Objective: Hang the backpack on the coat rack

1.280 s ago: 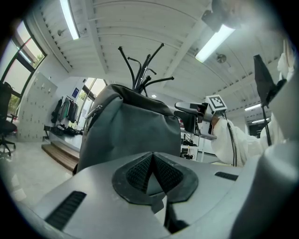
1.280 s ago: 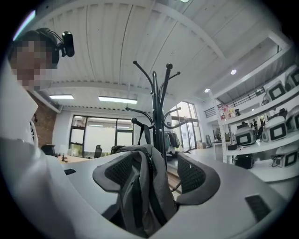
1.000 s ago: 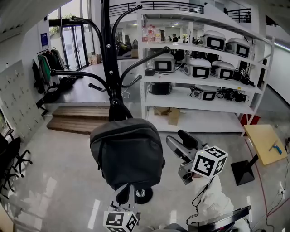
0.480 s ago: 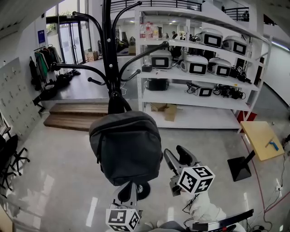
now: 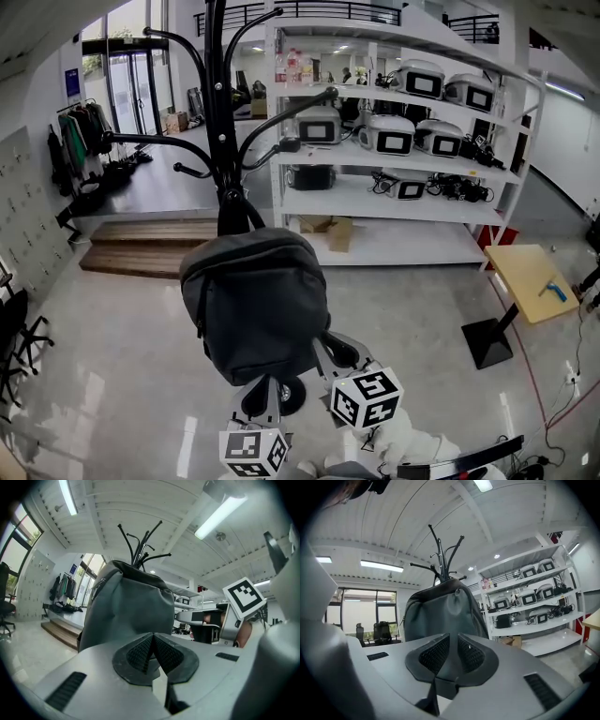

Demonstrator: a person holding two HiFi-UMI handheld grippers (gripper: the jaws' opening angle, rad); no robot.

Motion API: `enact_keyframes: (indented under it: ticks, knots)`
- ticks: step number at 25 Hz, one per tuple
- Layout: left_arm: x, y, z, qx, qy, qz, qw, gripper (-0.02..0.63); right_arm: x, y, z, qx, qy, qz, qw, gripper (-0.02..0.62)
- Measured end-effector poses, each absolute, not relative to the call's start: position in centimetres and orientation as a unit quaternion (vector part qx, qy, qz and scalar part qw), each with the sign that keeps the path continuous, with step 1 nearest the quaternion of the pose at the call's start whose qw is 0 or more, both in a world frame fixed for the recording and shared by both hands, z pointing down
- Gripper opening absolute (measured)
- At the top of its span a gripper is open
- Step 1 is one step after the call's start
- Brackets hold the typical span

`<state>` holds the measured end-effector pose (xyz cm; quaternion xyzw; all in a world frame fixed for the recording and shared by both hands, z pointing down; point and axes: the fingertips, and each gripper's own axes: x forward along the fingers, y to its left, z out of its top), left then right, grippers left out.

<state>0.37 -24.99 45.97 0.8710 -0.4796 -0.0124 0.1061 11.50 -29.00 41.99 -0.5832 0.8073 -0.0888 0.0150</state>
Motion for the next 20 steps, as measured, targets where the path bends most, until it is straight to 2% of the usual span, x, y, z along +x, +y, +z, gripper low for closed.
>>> enact_keyframes:
  ticks: [7,20]
  knots:
    - [0.1,-24.7,45.8,0.866,-0.489,-0.008,0.101,0.003,8.0,-28.2,44.1,-0.556,0.826,-0.097,-0.009,0.017]
    - [1.3,-20.8,45.9,0.850,-0.517,-0.009,0.104,0.003,7.7,-24.5,46.6,-0.517,0.844,-0.146,-0.005,0.017]
